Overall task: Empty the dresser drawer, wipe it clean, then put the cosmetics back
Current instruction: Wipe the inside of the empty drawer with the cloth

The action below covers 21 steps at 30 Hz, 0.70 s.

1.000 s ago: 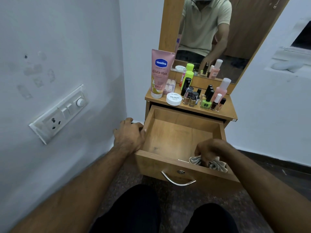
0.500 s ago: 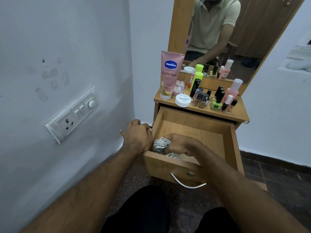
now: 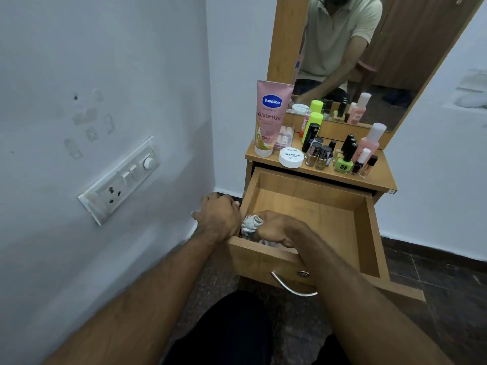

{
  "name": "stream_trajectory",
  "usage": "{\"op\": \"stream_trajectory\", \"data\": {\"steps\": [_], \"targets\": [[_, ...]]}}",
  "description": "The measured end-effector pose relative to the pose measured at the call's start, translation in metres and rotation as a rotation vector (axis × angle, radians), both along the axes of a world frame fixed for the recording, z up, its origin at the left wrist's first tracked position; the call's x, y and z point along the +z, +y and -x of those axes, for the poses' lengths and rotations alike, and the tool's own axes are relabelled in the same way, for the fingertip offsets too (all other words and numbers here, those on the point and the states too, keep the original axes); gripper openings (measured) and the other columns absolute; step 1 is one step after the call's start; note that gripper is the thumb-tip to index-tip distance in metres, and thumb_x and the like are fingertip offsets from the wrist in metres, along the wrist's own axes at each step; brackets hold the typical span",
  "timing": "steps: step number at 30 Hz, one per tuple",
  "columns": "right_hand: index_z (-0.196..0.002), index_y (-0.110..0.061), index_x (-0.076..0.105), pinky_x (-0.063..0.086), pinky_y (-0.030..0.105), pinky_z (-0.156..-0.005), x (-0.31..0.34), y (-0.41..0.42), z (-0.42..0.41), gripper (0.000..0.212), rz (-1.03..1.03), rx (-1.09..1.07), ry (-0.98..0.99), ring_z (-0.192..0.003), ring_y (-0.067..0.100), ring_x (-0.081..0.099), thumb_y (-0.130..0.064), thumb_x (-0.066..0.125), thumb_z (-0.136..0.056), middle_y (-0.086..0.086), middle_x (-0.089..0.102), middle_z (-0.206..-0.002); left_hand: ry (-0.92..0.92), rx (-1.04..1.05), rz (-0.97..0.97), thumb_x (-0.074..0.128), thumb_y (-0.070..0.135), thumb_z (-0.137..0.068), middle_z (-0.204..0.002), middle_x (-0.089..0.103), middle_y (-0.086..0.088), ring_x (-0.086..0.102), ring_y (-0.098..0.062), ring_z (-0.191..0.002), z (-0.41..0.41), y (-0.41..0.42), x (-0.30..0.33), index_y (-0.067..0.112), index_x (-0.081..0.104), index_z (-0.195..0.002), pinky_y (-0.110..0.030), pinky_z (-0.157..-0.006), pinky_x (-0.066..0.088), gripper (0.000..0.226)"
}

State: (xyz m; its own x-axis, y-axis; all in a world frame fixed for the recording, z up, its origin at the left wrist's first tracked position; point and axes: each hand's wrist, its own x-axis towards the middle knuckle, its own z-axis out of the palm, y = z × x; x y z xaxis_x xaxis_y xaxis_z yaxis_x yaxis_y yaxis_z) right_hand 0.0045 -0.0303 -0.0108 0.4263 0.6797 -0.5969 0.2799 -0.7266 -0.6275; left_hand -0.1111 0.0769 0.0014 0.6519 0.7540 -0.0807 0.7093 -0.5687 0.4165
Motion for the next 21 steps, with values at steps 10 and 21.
{"op": "stream_trajectory", "data": {"steps": [10,21], "targets": [[-0.133,-0.016,0.06,0.059,0.04,-0.091,0.005,0.015,0.01,0.053,0.12,0.032,-0.221,-0.1,0.022,0.066,-0.029,0.076,-0.084,0.004,0.068,-0.117,0.108,0.112,0.121,0.032,0.048,-0.103,-0.132,0.059,-0.007,0.051,-0.029,-0.122,0.018,0.011,0.018,0.021,0.057,-0.13,-0.06,-0.103,0.039,0.046],[-0.116,-0.011,0.069,0.056,0.032,-0.073,-0.003,-0.001,0.011,0.037,-0.08,-0.181,0.073,-0.082,0.021,0.069,-0.004,0.07,-0.08,0.009,0.075,-0.099,-0.138,0.335,0.17,0.031,0.037,-0.105,-0.14,0.054,-0.007,0.047,-0.028,-0.129,0.021,-0.011,0.012,0.02,0.042,-0.141,-0.06,-0.105,0.033,0.042]]}}
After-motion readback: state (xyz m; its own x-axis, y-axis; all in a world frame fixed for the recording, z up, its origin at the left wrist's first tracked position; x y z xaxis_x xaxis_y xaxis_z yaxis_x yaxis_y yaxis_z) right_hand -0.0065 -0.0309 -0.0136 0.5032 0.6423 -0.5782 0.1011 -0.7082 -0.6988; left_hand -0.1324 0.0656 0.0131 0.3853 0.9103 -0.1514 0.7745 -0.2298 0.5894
